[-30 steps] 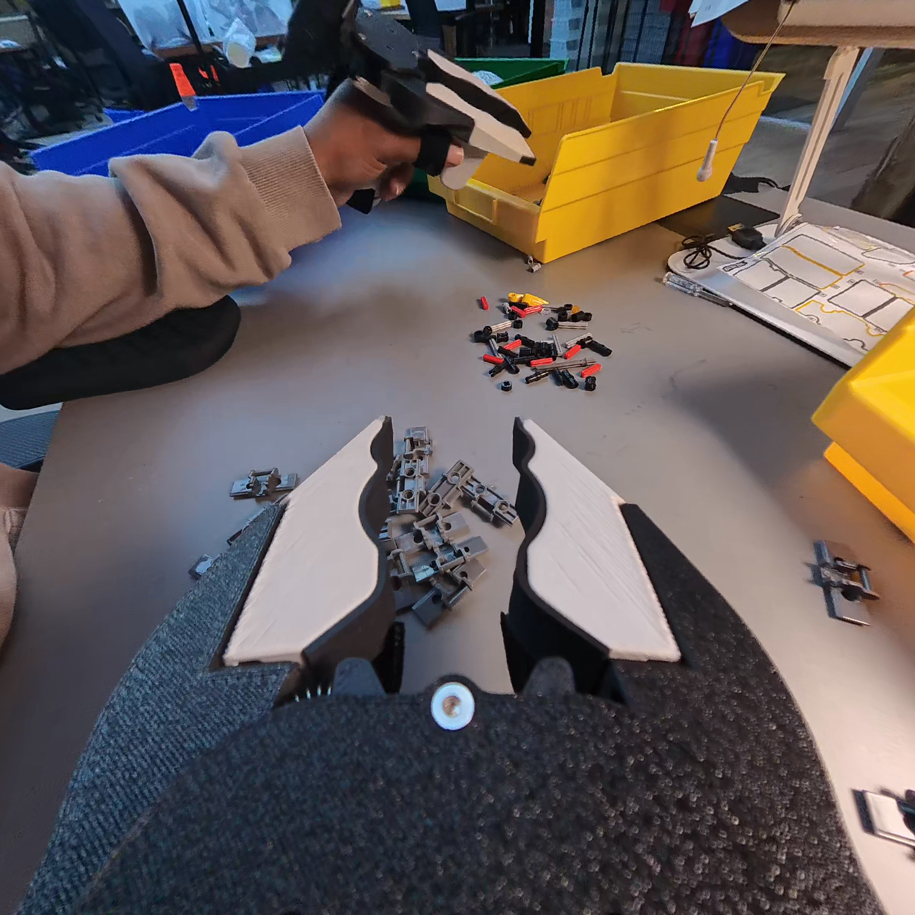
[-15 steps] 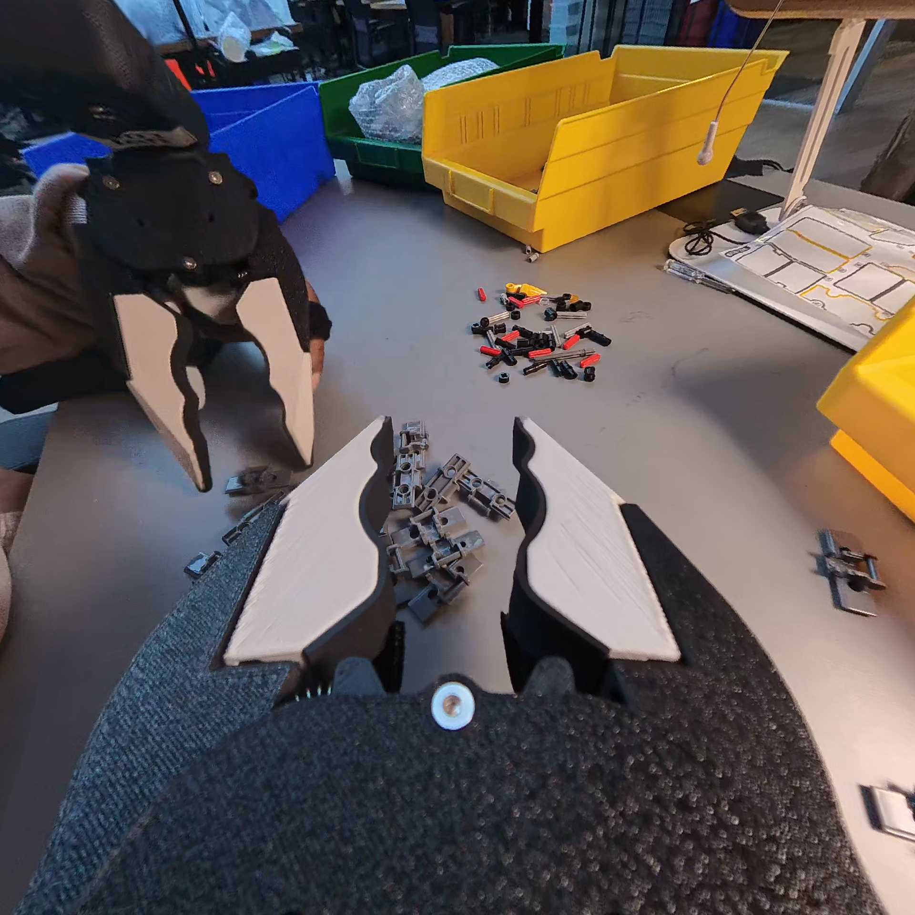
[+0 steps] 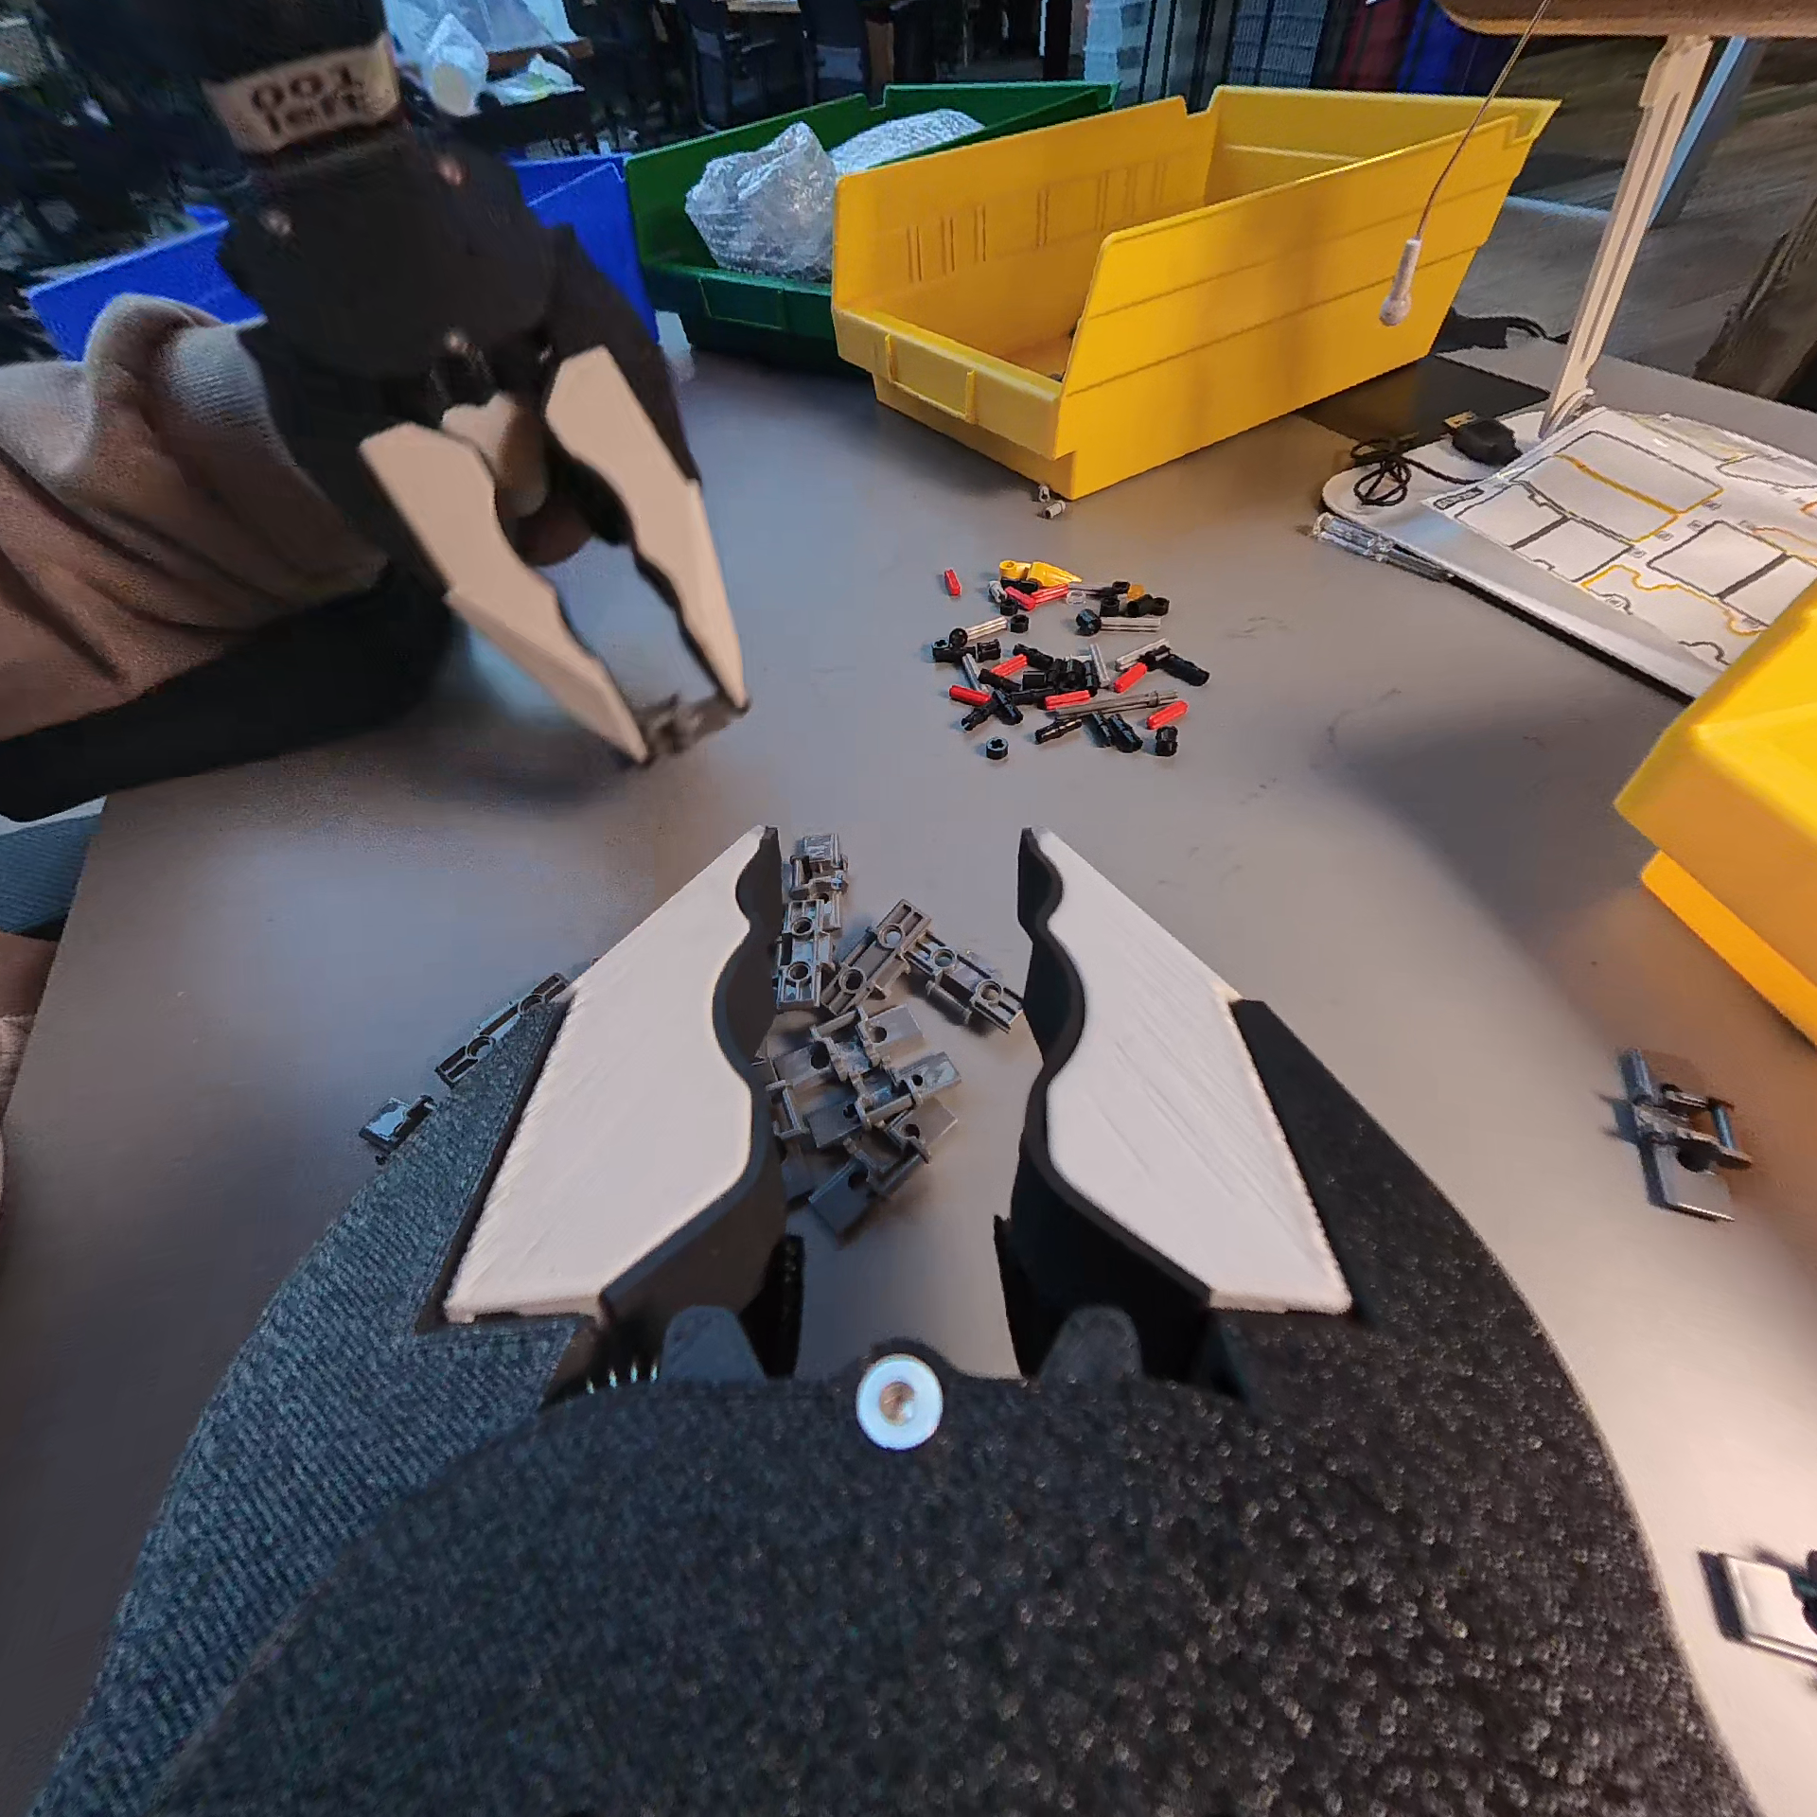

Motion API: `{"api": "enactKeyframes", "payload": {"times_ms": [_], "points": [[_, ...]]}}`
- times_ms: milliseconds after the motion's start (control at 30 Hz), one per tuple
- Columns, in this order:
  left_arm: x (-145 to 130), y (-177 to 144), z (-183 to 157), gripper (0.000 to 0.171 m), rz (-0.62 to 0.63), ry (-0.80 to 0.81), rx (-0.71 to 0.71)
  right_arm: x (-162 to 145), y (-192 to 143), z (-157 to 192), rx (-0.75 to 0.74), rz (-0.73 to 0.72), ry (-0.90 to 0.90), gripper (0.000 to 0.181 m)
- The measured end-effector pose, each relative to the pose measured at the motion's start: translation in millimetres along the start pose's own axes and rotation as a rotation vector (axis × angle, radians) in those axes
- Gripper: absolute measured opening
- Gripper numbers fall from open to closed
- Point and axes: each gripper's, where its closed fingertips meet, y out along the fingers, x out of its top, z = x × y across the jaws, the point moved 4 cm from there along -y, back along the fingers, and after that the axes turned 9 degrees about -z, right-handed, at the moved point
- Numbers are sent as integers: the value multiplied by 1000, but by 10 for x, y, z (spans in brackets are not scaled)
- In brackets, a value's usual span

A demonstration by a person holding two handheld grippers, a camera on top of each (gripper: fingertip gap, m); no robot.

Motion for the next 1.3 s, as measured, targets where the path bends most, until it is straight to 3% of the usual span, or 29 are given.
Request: {"api": "enactKeyframes", "payload": {"times_ms": [133, 233, 333, 433, 500, 600, 767, 933, 1133, 1300], "points": [[130, -552, 983, 27, -187, -106, 458, -6, 6, 3, 4, 3, 5, 46], [-54, -946, 1594, 27, -180, -169, 738, -2, 3, 5, 3, 2, 1, 46], [-294, -1122, 1998, 27, -120, -238, 885, 11, -8, -12, -5, -4, -1, 47], [-550, -1110, 2218, 30, -48, -332, 932, 1, -12, -25, -5, 5, 2, 47], [-545, -1061, 2202, 39, -88, -368, 905, -8, -14, -22, -3, 13, -6, 49], [-302, -922, 1960, 41, -168, -325, 762, -2, -19, -15, -2, 18, -22, 50], [93, -281, 947, 43, -190, -191, 161, -14, -14, -24, -1, 21, -15, 50], [115, 349, 171, 51, -62, -120, -194, -7, -20, -31, -5, 17, -14, 50], [27, 640, -144, 53, 68, -47, -254, 21, -42, -40, -12, 10, -27, 49], [1, 634, -136, 29, 95, -26, -218, 8, -40, -35, -3, 18, -29, 49]]}}
